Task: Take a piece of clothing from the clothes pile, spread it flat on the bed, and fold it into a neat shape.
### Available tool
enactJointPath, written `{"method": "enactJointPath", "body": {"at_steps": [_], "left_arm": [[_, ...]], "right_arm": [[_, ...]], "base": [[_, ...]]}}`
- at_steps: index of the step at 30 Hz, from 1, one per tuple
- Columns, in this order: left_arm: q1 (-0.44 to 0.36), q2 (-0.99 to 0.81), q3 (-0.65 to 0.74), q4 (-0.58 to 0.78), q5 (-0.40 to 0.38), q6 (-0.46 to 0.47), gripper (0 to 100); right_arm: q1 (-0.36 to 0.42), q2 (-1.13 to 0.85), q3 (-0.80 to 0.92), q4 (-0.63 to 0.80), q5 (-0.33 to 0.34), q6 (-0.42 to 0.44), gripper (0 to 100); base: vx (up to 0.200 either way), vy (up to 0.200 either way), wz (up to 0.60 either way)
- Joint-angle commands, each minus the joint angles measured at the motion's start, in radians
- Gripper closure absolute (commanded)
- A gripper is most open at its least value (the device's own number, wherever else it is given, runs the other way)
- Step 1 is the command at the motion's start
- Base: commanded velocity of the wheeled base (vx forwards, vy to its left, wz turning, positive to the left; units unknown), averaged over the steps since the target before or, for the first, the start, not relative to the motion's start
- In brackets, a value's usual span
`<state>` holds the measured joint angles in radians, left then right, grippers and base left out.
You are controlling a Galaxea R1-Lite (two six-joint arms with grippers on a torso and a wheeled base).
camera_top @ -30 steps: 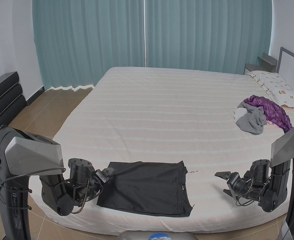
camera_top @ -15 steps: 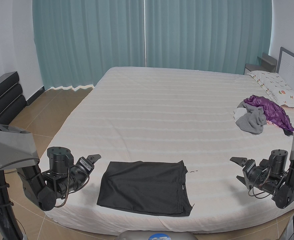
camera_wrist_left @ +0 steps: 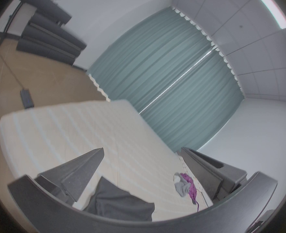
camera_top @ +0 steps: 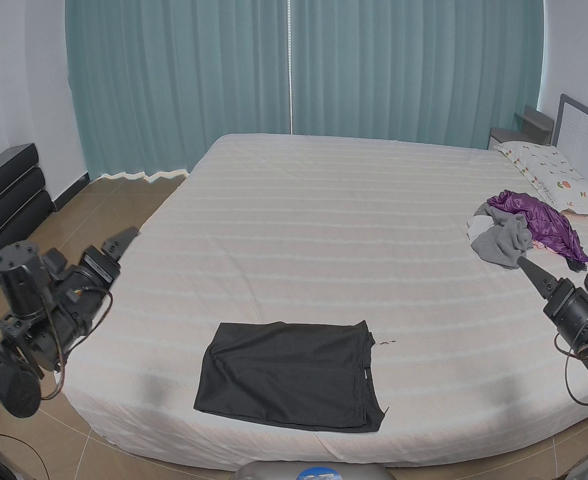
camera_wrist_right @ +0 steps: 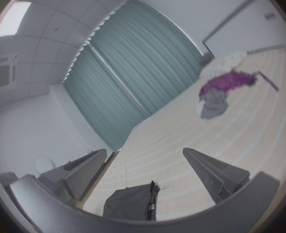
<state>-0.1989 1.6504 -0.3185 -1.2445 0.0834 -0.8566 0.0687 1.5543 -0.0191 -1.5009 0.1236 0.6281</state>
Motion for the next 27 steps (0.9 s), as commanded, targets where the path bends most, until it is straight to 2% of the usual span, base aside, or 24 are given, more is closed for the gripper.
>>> {"method": "enactJointPath", "body": {"at_steps": [1, 2, 4, 6, 7, 8, 10, 13, 14, 16, 18, 19, 23, 27], "left_arm": [[0.056, -0.357, 0.029, 0.014, 0.041, 0.151, 0], [0.056, -0.454, 0.072, 0.023, 0.050, 0.214, 0], [0.053, -0.528, 0.111, 0.037, 0.056, 0.263, 0], [0.055, -0.607, 0.136, 0.062, 0.058, 0.323, 0], [0.055, -0.617, 0.138, 0.066, 0.058, 0.330, 0], [0.056, -0.684, 0.151, 0.091, 0.061, 0.361, 0], [0.056, -0.781, 0.171, 0.148, 0.065, 0.407, 0], [0.056, -0.937, 0.179, 0.300, 0.065, 0.476, 0], [0.055, -0.963, 0.179, 0.324, 0.065, 0.482, 0], [0.055, -1.115, 0.171, 0.474, 0.064, 0.513, 0], [0.055, -1.169, 0.170, 0.520, 0.062, 0.524, 0], [0.055, -1.265, 0.165, 0.600, 0.061, 0.547, 0], [0.064, -1.433, 0.133, 0.735, 0.064, 0.623, 0], [0.072, -1.535, 0.121, 0.829, 0.061, 0.694, 0]], "right_arm": [[0.006, -0.398, 0.019, 0.152, -0.030, -0.205, 0], [0.025, -0.549, 0.019, 0.269, -0.018, -0.277, 0], [0.049, -0.684, 0.019, 0.386, -0.007, -0.311, 0], [0.088, -0.862, 0.019, 0.587, 0.027, -0.338, 0], [0.091, -0.889, 0.019, 0.619, 0.031, -0.341, 0], [0.102, -1.027, 0.013, 0.804, 0.051, -0.369, 0], [0.102, -1.175, -0.015, 1.058, 0.051, -0.403, 0], [0.089, -1.343, -0.054, 1.334, 0.054, -0.444, 0], [0.089, -1.361, -0.059, 1.358, 0.056, -0.452, 0], [0.082, -1.438, -0.073, 1.444, 0.056, -0.490, 0], [0.079, -1.455, -0.076, 1.453, 0.056, -0.507, 0], [0.062, -1.455, -0.082, 1.447, 0.053, -0.554, 0], [-0.023, -1.473, -0.147, 1.464, 0.059, -0.608, 0], [-0.060, -1.545, -0.160, 1.530, 0.057, -0.671, 0]], "base": [[0.000, 0.000, 0.00], [0.000, 0.000, 0.00], [0.000, 0.000, 0.00], [0.000, 0.000, 0.00], [0.000, 0.000, 0.00], [0.000, 0.000, 0.00], [0.000, 0.000, 0.00], [0.000, 0.000, 0.00], [0.000, 0.000, 0.00], [0.000, 0.000, 0.00], [0.000, 0.000, 0.00], [0.000, 0.000, 0.00], [0.000, 0.000, 0.00], [0.000, 0.000, 0.00]]}}
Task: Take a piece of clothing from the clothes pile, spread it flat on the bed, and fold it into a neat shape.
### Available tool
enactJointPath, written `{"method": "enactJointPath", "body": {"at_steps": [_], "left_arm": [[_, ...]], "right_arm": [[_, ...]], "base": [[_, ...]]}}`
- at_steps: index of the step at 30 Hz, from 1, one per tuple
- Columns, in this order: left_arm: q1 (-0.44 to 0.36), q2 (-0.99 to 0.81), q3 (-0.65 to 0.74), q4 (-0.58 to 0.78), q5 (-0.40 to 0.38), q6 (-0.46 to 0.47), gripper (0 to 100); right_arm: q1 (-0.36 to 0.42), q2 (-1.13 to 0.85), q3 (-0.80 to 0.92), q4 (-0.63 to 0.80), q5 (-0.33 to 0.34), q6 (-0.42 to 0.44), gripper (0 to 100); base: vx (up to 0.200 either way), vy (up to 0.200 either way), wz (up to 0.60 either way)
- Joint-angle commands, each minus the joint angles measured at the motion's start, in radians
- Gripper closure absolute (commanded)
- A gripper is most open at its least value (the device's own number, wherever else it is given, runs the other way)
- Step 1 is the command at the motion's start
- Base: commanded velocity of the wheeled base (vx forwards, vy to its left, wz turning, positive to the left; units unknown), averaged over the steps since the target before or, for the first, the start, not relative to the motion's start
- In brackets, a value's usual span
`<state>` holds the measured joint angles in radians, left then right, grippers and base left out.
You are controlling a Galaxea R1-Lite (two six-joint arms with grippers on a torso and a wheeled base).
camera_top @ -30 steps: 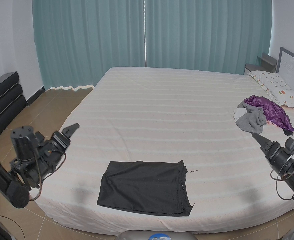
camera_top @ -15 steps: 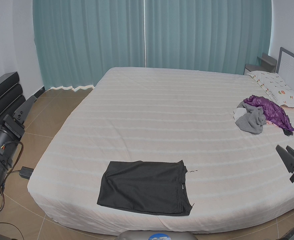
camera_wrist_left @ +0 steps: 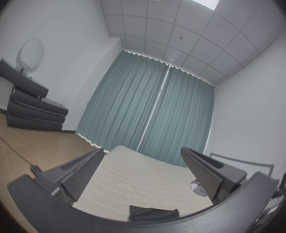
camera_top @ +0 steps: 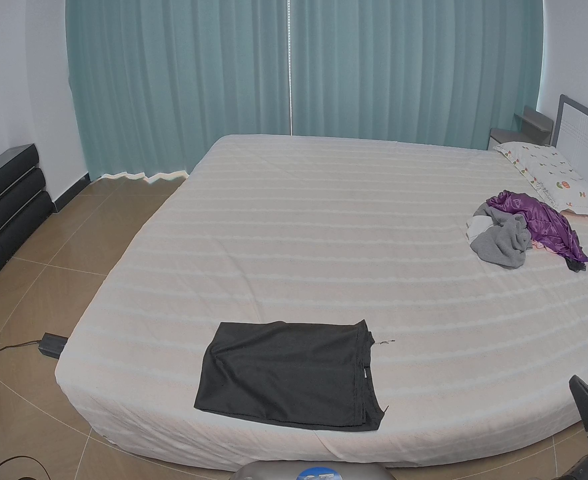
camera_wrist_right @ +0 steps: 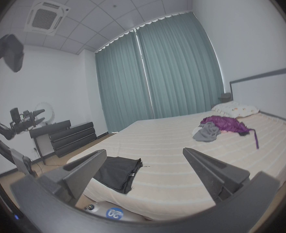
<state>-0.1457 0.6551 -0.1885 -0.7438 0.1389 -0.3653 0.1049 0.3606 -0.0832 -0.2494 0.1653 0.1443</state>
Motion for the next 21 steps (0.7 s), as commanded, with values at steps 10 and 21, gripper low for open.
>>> {"method": "enactJointPath", "body": {"at_steps": [10, 21], "left_arm": [[0.084, -0.577, 0.070, 0.325, 0.057, 0.350, 0], [0.147, -0.655, 0.189, 0.379, 0.031, 0.434, 0]], "right_arm": [[-0.105, -0.361, -0.003, 0.148, -0.107, -0.261, 0], [-0.105, -0.361, 0.083, 0.177, -0.152, -0.210, 0]], "base": [[0.000, 0.000, 0.00], [0.000, 0.000, 0.00]]}}
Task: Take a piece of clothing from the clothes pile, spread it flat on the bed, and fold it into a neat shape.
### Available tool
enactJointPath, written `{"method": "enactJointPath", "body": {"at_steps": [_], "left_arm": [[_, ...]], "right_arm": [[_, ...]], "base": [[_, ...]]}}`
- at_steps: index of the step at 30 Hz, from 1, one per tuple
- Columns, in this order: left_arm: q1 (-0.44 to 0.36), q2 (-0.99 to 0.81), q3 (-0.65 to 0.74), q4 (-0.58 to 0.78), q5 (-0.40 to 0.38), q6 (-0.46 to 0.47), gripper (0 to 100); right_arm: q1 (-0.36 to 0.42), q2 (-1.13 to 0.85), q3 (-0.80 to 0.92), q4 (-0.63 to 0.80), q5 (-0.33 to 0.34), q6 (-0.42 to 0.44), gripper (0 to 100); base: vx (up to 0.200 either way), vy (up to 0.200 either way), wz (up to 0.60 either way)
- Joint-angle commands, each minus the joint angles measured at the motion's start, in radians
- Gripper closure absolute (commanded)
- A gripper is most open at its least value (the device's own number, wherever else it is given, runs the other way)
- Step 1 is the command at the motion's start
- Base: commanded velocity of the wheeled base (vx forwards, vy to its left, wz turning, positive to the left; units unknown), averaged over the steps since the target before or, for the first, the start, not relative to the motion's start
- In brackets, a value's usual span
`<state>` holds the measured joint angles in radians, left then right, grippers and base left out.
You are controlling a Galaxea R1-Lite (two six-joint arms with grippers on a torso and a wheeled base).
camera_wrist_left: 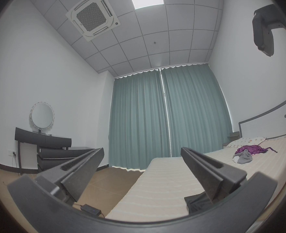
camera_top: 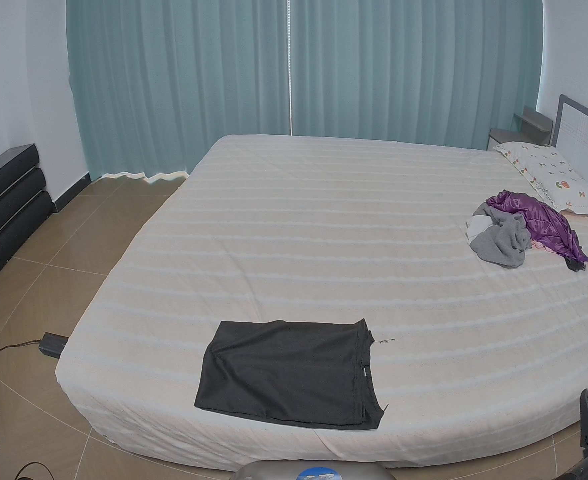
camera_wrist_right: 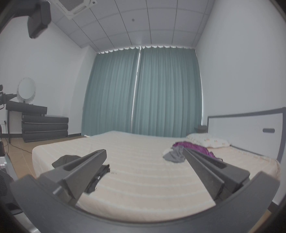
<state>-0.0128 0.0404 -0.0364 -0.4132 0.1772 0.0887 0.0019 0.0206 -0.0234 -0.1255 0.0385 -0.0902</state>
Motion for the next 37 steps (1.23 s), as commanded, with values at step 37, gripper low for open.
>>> {"method": "enactJointPath", "body": {"at_steps": [37], "left_arm": [[0.013, -0.040, 0.036, 0.418, -0.186, -0.070, 0]], "right_arm": [[-0.002, -0.021, 0.023, 0.119, -0.054, 0.089, 0]], "base": [[0.000, 0.000, 0.00]]}}
